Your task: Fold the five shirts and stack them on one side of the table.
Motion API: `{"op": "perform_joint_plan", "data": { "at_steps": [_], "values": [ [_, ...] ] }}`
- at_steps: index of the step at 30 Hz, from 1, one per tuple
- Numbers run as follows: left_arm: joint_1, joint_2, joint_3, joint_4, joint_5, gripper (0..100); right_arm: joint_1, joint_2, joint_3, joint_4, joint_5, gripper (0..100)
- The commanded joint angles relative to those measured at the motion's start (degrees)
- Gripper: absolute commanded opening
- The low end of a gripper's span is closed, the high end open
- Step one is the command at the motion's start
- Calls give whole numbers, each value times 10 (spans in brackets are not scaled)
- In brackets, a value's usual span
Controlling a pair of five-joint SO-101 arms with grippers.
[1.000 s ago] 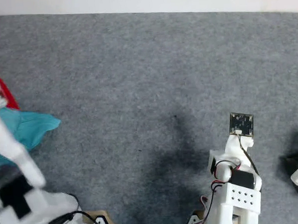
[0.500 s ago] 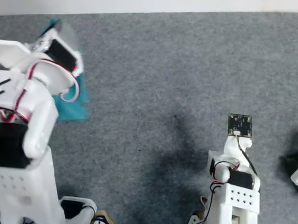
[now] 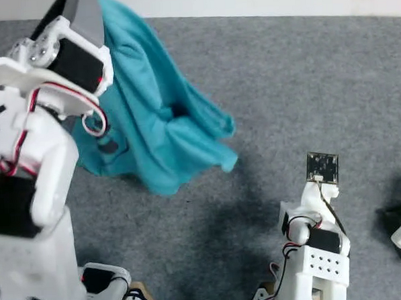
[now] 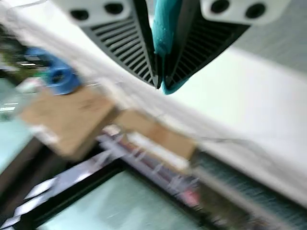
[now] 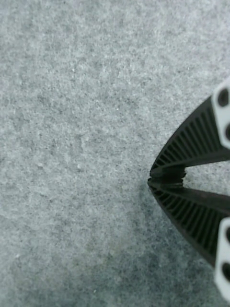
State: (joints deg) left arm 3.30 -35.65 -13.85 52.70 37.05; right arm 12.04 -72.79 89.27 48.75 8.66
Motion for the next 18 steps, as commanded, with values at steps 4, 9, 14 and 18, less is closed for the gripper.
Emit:
{"op": "perform_joint_plan", "data": {
  "at_steps": [4,9,14,18],
  "values": [
    [-118,-10,175,80,3,6,-33,-2,-24,-7,-57,54],
    [-189,-11,326,85,3,6,-116,-2,-57,-7,-86,116],
    [-299,-11,439,60,2,6,-280,-2,-86,-10,-76,116],
    [-399,-11,495,-9,2,6,-425,0,-136,-25,-79,118]
  ]
}}
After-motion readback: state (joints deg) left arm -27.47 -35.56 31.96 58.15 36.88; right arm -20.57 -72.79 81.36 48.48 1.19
